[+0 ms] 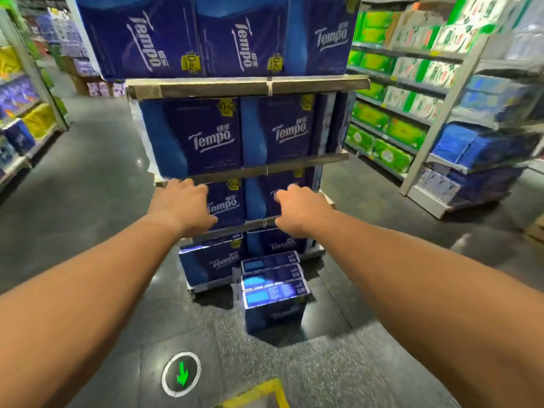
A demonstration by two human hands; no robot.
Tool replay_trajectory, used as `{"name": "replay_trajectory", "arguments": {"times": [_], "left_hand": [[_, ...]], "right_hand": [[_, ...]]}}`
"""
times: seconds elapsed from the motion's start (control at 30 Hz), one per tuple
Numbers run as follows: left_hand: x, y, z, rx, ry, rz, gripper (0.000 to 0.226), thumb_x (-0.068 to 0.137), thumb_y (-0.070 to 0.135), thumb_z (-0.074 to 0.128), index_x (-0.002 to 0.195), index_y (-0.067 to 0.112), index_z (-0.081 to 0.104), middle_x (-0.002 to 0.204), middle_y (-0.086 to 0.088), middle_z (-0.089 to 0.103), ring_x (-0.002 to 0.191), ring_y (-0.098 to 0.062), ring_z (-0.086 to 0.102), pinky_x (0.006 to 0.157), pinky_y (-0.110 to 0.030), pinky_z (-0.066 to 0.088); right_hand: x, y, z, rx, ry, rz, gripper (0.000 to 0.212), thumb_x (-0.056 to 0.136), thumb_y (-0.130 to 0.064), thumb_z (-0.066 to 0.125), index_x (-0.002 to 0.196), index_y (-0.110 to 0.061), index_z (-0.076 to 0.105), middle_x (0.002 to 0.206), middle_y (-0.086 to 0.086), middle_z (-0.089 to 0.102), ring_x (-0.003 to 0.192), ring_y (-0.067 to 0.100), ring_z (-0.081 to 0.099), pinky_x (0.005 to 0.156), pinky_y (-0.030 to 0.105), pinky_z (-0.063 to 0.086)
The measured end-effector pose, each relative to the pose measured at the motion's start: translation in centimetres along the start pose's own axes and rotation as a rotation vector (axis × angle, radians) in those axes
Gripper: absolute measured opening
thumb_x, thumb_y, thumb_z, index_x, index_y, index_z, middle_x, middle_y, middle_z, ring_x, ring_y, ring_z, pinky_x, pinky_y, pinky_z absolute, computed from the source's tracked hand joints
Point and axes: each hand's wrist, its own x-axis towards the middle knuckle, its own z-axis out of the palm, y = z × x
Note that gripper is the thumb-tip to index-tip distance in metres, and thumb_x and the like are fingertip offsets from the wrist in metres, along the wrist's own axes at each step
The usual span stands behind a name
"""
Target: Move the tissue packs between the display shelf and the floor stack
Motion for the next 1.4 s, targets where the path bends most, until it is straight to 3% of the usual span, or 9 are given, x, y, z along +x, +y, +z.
{"name": "replay_trajectory", "arguments": {"times": [0.27, 0.47, 0.6, 0.97, 1.4], "left_hand": [[-11.1, 9.6, 7.1, -0.061, -0.180, 0.114, 0.052, 0.086, 0.056, 0.061, 0.123, 0.020, 0.056, 0.126, -0.007, 0.058, 0.118, -0.032, 0.051, 0.097, -0.048, 0.046], [-18.9, 12.2, 13.6, -0.075, -0.335, 0.150, 0.056, 0.086, 0.054, 0.059, 0.131, 0.021, 0.055, 0.132, -0.008, 0.056, 0.120, -0.032, 0.050, 0.099, -0.048, 0.046], [-22.6, 13.0, 15.6, -0.061, -0.392, 0.148, 0.054, 0.086, 0.050, 0.060, 0.132, 0.021, 0.054, 0.133, -0.009, 0.056, 0.122, -0.032, 0.050, 0.098, -0.048, 0.043], [-24.6, 15.3, 15.7, -0.027, -0.380, 0.099, 0.052, 0.087, 0.049, 0.062, 0.131, 0.022, 0.054, 0.133, -0.007, 0.056, 0.123, -0.030, 0.049, 0.098, -0.047, 0.043], [-21.5, 27.2, 19.8, -0.116, -0.462, 0.029, 0.049, 0.090, 0.039, 0.055, 0.134, 0.020, 0.047, 0.137, -0.008, 0.051, 0.129, -0.032, 0.045, 0.104, -0.048, 0.041]], "right_hand": [[-12.6, 4.7, 8.5, 0.098, -0.111, 0.116, 0.041, 0.091, -0.035, 0.057, 0.127, -0.016, 0.052, 0.127, 0.012, 0.052, 0.115, 0.037, 0.054, 0.094, 0.048, 0.048], [-21.7, 3.0, 15.1, 0.145, -0.284, 0.202, 0.043, 0.092, -0.032, 0.054, 0.131, -0.016, 0.050, 0.131, 0.013, 0.050, 0.120, 0.036, 0.053, 0.097, 0.049, 0.044], [-25.4, 1.5, 17.4, 0.130, -0.310, 0.185, 0.048, 0.092, -0.034, 0.056, 0.135, -0.017, 0.049, 0.136, 0.010, 0.050, 0.123, 0.035, 0.052, 0.097, 0.047, 0.043], [-27.2, 3.9, 18.1, 0.110, -0.275, 0.138, 0.049, 0.092, -0.038, 0.057, 0.136, -0.017, 0.048, 0.134, 0.011, 0.051, 0.121, 0.032, 0.053, 0.096, 0.046, 0.045], [-24.6, 15.2, 22.0, 0.146, -0.297, 0.132, 0.051, 0.093, -0.030, 0.054, 0.140, -0.019, 0.040, 0.139, 0.009, 0.045, 0.124, 0.030, 0.046, 0.099, 0.043, 0.043]]}}
